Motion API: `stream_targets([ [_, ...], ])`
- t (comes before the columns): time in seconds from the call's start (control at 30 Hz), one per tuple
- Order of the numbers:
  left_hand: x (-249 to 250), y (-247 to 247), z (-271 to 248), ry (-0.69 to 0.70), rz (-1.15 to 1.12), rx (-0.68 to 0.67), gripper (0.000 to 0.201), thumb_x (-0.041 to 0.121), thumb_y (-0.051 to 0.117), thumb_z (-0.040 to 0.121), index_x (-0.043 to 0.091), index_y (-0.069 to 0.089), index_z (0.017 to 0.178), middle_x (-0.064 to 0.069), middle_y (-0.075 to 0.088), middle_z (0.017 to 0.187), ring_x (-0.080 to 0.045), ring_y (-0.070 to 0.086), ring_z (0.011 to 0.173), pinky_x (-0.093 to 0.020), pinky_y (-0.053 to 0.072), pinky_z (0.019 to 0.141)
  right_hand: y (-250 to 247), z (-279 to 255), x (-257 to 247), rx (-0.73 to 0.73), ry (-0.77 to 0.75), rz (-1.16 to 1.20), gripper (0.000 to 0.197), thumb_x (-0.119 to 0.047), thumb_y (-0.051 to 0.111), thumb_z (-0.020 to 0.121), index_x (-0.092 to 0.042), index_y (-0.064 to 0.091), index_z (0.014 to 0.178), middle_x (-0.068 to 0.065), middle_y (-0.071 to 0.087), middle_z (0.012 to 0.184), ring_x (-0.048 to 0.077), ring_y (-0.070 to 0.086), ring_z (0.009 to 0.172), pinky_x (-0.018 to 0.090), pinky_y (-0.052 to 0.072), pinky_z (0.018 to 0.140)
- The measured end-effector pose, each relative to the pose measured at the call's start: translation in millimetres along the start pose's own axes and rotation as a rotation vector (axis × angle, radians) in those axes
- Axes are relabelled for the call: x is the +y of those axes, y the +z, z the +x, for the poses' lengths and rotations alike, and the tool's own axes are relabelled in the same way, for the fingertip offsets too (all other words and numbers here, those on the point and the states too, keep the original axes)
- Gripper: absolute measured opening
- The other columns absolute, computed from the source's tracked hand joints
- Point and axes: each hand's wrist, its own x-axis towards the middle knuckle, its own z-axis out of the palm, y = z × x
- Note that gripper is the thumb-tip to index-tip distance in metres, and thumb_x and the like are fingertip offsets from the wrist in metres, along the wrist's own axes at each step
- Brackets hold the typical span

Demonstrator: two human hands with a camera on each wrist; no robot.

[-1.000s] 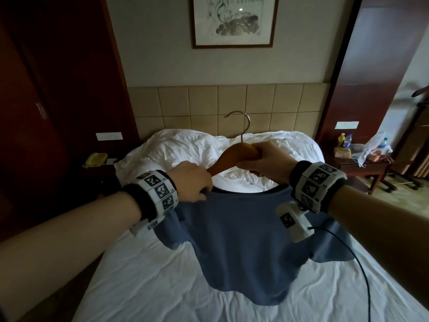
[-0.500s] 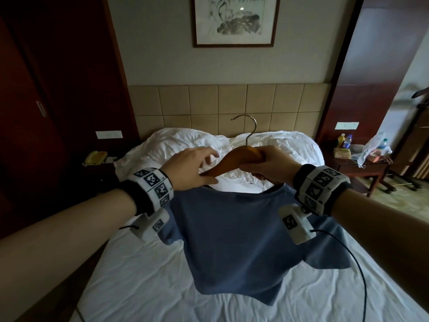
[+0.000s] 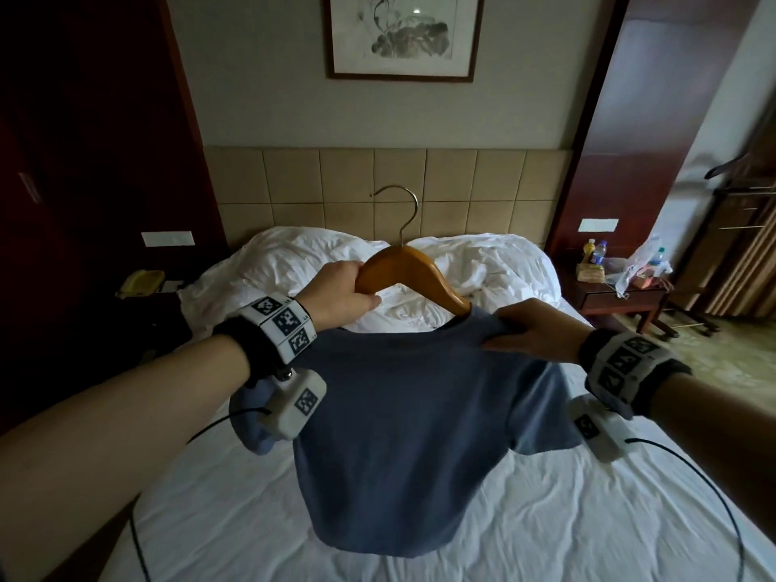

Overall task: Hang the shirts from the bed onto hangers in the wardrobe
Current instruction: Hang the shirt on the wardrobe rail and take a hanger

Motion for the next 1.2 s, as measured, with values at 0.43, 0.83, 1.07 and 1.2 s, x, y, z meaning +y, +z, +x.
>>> stream_targets([
  [0.43, 4, 3, 0, -0.039, -0.077, -0.050, 0.023, 0.022, 0.071, 0.088, 0.010, 0.061, 0.104, -0.006, 0.063, 0.087, -0.021, 0.065, 0.079, -0.037, 0.056, 0.076, -9, -3, -8, 0.009, -0.049, -0.072, 0.031, -0.030, 0.078, 0.084, -0.035, 0.055, 0.063, -0.022, 0.054, 0.054, -0.004, 0.051, 0.056, 0.012, 0.038, 0.059],
  [0.83, -32, -70, -6, -0.265, -0.175, -0.077, 0.009, -0.005, 0.064, 0.077, 0.004, 0.065, 0.078, -0.005, 0.063, 0.078, -0.017, 0.057, 0.081, -0.030, 0.043, 0.079, 9, -2, -98, -0.198, -0.165, -0.259, 0.020, -0.039, 0.059, 0.092, -0.021, 0.052, 0.092, -0.004, 0.058, 0.080, 0.010, 0.054, 0.071, 0.031, 0.046, 0.071],
  [1.07, -80, -99, -43, -0.327, -0.156, 0.211, 0.043, 0.011, 0.066, 0.071, 0.023, 0.061, 0.112, -0.003, 0.064, 0.100, -0.023, 0.059, 0.099, -0.039, 0.047, 0.095, 49, 17, -168, -0.140, -0.287, -0.055, 0.026, -0.032, 0.054, 0.097, -0.028, 0.042, 0.074, -0.006, 0.052, 0.073, 0.009, 0.049, 0.063, 0.024, 0.036, 0.059],
  [1.2, -96, -106, -110, -0.443, 0.026, 0.392, 0.058, 0.016, 0.060, 0.089, 0.025, 0.040, 0.142, -0.004, 0.050, 0.138, -0.025, 0.048, 0.127, -0.044, 0.039, 0.108, 89, 35, -218, -0.227, -0.352, 0.022, 0.024, -0.030, 0.054, 0.096, -0.016, 0.052, 0.077, 0.001, 0.057, 0.075, 0.018, 0.054, 0.067, 0.029, 0.040, 0.059],
])
